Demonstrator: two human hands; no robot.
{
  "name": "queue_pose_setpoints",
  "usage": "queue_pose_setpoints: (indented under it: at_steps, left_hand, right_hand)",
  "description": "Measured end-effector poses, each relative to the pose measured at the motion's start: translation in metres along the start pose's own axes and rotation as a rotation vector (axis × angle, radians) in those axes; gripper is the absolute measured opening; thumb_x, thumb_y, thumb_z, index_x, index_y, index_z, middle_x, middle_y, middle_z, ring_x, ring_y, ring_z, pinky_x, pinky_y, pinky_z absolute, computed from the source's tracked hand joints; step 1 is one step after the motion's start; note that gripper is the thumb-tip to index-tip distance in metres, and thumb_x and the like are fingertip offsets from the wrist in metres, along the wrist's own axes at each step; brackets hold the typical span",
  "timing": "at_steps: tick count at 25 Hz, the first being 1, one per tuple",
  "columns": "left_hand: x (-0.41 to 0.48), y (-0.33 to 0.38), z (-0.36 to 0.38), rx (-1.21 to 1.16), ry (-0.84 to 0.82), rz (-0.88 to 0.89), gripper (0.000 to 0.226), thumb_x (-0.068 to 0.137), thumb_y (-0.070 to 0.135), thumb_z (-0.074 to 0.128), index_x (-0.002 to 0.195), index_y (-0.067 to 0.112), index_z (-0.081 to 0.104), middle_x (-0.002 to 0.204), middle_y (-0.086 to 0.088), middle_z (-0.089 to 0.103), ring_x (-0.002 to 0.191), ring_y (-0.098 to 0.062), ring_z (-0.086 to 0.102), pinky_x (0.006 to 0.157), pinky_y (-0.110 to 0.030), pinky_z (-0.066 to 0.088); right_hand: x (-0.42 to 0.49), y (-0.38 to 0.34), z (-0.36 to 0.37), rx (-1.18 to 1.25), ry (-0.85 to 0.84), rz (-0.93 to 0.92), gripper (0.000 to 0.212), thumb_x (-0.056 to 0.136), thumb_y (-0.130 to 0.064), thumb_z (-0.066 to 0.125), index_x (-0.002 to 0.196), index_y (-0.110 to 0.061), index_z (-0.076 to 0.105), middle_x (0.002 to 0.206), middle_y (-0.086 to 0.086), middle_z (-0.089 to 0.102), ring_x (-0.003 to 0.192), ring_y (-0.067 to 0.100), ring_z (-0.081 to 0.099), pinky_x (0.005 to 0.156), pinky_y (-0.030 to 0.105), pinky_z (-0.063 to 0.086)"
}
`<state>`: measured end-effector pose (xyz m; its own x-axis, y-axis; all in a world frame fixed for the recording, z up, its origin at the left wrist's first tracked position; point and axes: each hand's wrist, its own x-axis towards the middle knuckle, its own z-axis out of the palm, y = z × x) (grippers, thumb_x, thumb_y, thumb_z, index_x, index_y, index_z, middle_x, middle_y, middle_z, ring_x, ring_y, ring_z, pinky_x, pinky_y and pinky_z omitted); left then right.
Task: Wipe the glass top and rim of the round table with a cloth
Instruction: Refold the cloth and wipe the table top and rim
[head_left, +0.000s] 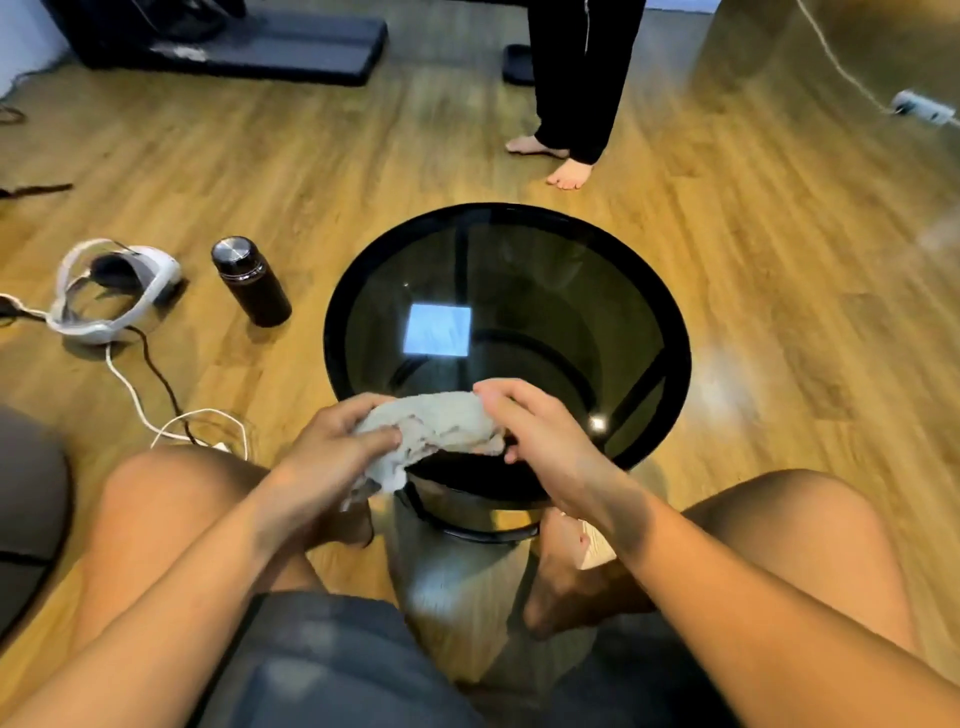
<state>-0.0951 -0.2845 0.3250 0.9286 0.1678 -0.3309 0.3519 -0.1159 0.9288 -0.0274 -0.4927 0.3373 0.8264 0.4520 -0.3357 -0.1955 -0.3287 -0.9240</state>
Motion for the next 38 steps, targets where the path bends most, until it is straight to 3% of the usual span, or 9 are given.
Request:
queue_pose_setpoints:
  at_steps: [4,7,10,13,16,24,30,34,38]
  left_hand:
    - [-0.021,0.009,0.045,-0.361,-0.130,-0.214,0.014,0.083,0.009,0.058,0.096,0.003,0.058,0.085,-0.017,0.061,0.072,-0.023,0.063,0.063,-0.032,0.049]
    - [-0.030,0.001,0.079,-0.331,-0.242,-0.261,0.049,0.067,0.016,0.060,0.111,-0.006,0.056,0.108,-0.026,0.063,0.102,-0.037,0.063,0.092,-0.047,0.049]
    - [-0.035,-0.008,0.088,-0.209,-0.256,-0.268,0.042,0.066,0.019,0.063,0.107,0.007,0.060,0.117,-0.022,0.064,0.109,-0.035,0.063,0.097,-0.052,0.049]
    - [-0.034,-0.009,0.086,-0.323,-0.328,-0.340,0.050,0.076,0.031,0.074,0.121,0.015,0.059,0.119,-0.013,0.068,0.108,-0.028,0.067,0.086,-0.043,0.057]
    - [-0.032,-0.012,0.088,-0.384,-0.237,-0.312,0.056,0.076,0.032,0.079,0.125,0.015,0.058,0.121,-0.015,0.069,0.112,-0.029,0.067,0.098,-0.049,0.052]
    - [-0.028,-0.007,0.081,-0.755,-0.195,-0.393,0.041,0.100,0.032,0.047,0.132,0.009,0.058,0.122,-0.016,0.069,0.107,-0.029,0.069,0.083,-0.038,0.059]
    - [-0.025,-0.008,0.090,-0.637,-0.143,-0.254,0.036,0.100,0.036,0.046,0.124,0.015,0.063,0.118,-0.010,0.072,0.109,-0.024,0.070,0.083,-0.033,0.058]
    - [-0.028,-0.006,0.091,-0.582,-0.201,-0.179,0.057,0.102,0.049,0.026,0.112,0.016,0.072,0.113,-0.007,0.074,0.110,-0.020,0.069,0.085,-0.028,0.057]
    - [-0.028,-0.010,0.092,-0.258,-0.084,0.012,0.026,0.093,0.030,0.061,0.112,0.015,0.070,0.108,-0.008,0.074,0.106,-0.025,0.069,0.094,-0.046,0.055]
  right_hand:
    - [-0.021,0.008,-0.018,0.169,0.078,0.150,0.064,0.089,-0.035,0.068,0.144,-0.017,0.040,0.117,-0.003,0.065,0.097,0.006,0.065,0.083,0.024,0.051]
    - [-0.035,0.036,-0.016,0.325,0.146,0.289,0.080,0.084,-0.035,0.074,0.148,-0.021,0.029,0.118,0.006,0.064,0.102,0.019,0.066,0.086,0.037,0.055]
    - [-0.048,0.050,-0.015,0.345,0.248,0.279,0.085,0.077,-0.033,0.080,0.146,-0.025,0.031,0.118,0.005,0.063,0.101,0.019,0.066,0.082,0.036,0.056]
    - [-0.051,0.046,-0.013,0.312,0.276,0.135,0.085,0.073,-0.022,0.084,0.141,-0.029,0.034,0.116,-0.002,0.061,0.096,0.015,0.069,0.075,0.026,0.057]
    - [-0.048,0.045,-0.008,0.384,0.327,0.017,0.073,0.071,-0.021,0.086,0.129,-0.028,0.042,0.120,-0.001,0.059,0.103,0.016,0.069,0.084,0.035,0.059]
    - [-0.038,0.051,-0.015,0.512,0.138,0.055,0.030,0.097,-0.022,0.058,0.127,-0.023,0.057,0.123,0.002,0.064,0.112,0.017,0.065,0.097,0.046,0.053]
    - [-0.040,0.056,-0.007,-0.260,0.384,-0.099,0.047,0.086,-0.042,0.070,0.128,-0.038,0.051,0.128,-0.011,0.040,0.113,0.005,0.049,0.091,0.022,0.047]
    - [-0.046,0.045,-0.002,-0.208,0.337,-0.268,0.038,0.089,-0.045,0.063,0.122,-0.026,0.063,0.115,-0.007,0.058,0.100,-0.006,0.055,0.078,0.006,0.044]
    - [-0.052,0.043,0.006,-0.167,0.287,-0.258,0.030,0.087,-0.043,0.068,0.112,-0.028,0.065,0.104,-0.013,0.066,0.093,-0.003,0.063,0.071,0.010,0.050]
